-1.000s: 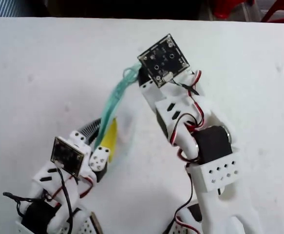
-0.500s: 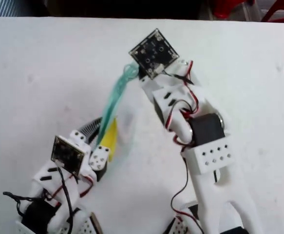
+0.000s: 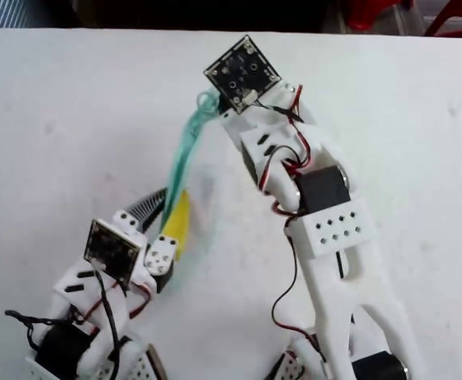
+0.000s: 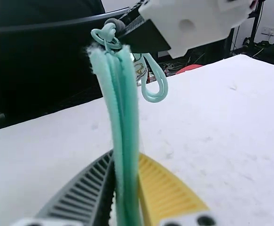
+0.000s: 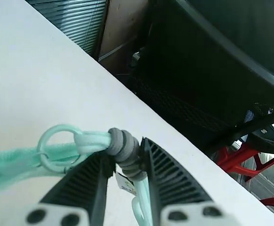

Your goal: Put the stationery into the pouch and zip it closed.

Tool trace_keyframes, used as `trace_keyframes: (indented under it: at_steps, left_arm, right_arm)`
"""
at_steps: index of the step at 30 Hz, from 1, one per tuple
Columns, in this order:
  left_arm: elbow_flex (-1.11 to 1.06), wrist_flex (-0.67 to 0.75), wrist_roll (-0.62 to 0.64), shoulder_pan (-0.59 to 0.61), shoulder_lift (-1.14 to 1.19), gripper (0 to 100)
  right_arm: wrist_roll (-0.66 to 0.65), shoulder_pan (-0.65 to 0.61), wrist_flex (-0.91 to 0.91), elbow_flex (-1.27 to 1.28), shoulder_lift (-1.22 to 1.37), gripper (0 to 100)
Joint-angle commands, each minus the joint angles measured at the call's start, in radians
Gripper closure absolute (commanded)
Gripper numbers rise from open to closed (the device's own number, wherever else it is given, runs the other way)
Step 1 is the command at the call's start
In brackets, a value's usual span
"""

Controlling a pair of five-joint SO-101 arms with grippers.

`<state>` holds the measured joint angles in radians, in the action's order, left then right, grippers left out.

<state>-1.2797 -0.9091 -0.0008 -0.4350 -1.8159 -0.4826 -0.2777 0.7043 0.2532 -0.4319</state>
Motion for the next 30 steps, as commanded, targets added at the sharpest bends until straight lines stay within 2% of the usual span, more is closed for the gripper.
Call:
trace_keyframes:
  at_steps: [1,8,13,26,30]
  left_arm:
    - [0.021,-0.055,-0.009,-0.016,-0.013,98]
    - [0.026,-0.017,-0.006,-0.01,-0.013,97]
    - [0.104,-0.051,0.0,-0.008,-0.013,85]
    - [0.172,-0.058,-0.002,-0.01,-0.013,83]
    - [0.181,-0.058,-0.009,-0.01,-0.013,96]
  right_arm:
    - [-0.002,0.206,0.008,-0.012,0.019,98.1]
    - [-0.006,-0.039,0.245,0.04,-0.268,98.1]
    - [-0.006,-0.188,0.329,0.121,-0.456,98.1]
    - [0.003,-0.222,0.407,0.152,-0.515,98.1]
    - [0.002,-0.214,0.404,0.152,-0.509,98.1]
